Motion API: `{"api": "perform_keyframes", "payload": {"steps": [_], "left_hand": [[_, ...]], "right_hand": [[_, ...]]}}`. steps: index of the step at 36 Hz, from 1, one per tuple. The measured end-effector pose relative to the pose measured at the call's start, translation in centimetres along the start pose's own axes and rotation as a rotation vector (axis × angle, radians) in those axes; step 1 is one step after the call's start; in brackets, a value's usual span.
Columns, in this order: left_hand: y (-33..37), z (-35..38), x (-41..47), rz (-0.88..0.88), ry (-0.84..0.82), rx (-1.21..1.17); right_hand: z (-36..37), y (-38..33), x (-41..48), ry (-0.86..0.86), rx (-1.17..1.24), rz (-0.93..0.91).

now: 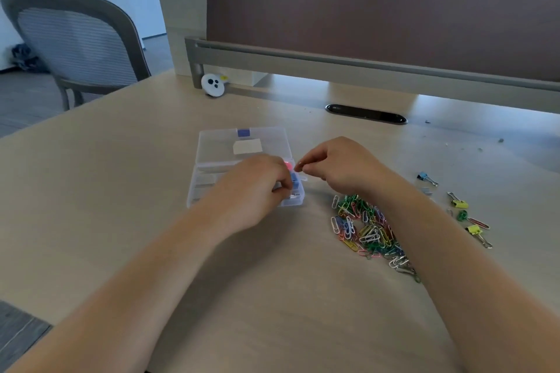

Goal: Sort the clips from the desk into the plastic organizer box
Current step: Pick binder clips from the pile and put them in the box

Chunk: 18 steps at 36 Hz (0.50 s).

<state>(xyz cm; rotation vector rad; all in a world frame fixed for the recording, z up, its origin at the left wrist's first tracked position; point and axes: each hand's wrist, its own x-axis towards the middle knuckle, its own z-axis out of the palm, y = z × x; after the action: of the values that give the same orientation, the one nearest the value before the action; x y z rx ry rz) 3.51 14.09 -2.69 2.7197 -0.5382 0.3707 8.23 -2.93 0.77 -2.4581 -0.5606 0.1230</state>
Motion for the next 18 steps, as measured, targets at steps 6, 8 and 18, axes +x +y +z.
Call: {"api": "perform_keyframes", "payload": {"steps": [6,8,18], "left_hand": [[-0.4,0.3,-0.2,-0.020,0.036,-0.023],[-0.5,0.3,-0.2,-0.011,0.039,-0.039],[-0.6,0.0,-0.3,-0.157,0.172,-0.221]], "right_hand": [[0.5,-0.3,-0.2,-0.033,-0.062,-0.024],[0.7,-0.3,-0.1,-0.010,-0.071,-0.023],[1.4,-0.3,0.4,0.015,-0.008,-0.026]]}}
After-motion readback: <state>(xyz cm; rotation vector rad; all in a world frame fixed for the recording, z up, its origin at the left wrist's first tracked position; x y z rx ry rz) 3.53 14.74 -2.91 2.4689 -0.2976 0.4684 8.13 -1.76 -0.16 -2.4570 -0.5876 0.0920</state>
